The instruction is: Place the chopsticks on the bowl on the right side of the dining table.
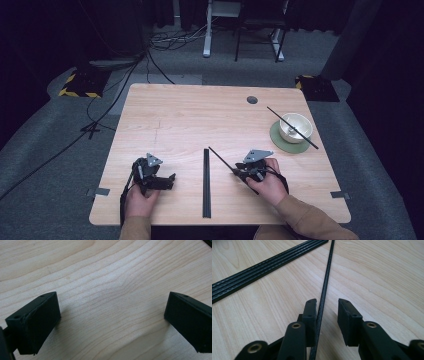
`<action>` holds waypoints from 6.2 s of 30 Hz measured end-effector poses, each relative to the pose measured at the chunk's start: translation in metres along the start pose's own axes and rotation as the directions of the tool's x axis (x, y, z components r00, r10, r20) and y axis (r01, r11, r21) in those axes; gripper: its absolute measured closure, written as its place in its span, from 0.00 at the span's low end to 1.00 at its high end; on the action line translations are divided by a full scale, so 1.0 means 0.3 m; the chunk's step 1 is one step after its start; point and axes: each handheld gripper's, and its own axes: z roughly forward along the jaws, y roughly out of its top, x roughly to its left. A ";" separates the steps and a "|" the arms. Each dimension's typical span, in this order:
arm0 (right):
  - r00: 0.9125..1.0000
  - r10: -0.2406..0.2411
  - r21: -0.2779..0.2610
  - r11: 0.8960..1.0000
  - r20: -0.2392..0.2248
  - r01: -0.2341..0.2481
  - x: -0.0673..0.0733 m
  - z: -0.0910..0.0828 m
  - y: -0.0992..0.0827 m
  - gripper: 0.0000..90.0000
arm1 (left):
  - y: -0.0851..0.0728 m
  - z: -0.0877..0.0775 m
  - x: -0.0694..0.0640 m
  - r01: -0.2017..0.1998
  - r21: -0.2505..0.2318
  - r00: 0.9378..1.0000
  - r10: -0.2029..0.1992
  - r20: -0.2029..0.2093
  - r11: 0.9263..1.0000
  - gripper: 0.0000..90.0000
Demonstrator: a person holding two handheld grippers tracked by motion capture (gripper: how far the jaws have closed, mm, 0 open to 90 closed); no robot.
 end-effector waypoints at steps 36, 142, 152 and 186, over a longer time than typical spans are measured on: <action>0.999 0.030 -0.028 0.999 -0.013 -0.030 -0.051 -0.068 0.012 0.97 | 0.000 0.000 0.000 0.000 -0.002 1.000 0.000 0.001 1.000 0.01; 0.956 0.206 -0.059 0.979 0.210 -0.198 -0.722 -0.444 0.000 0.96 | 0.000 0.000 0.000 0.002 -0.002 1.000 -0.002 -0.010 1.000 0.01; 0.955 0.206 -0.043 0.979 0.214 -0.202 -0.738 -0.418 -0.019 0.96 | 0.000 0.000 0.000 0.004 -0.002 1.000 -0.004 -0.009 1.000 0.01; 0.953 0.230 -0.089 0.972 0.199 -0.216 -0.716 -0.386 -0.046 0.71 | 0.000 0.000 0.000 0.004 -0.002 1.000 -0.004 -0.009 1.000 0.01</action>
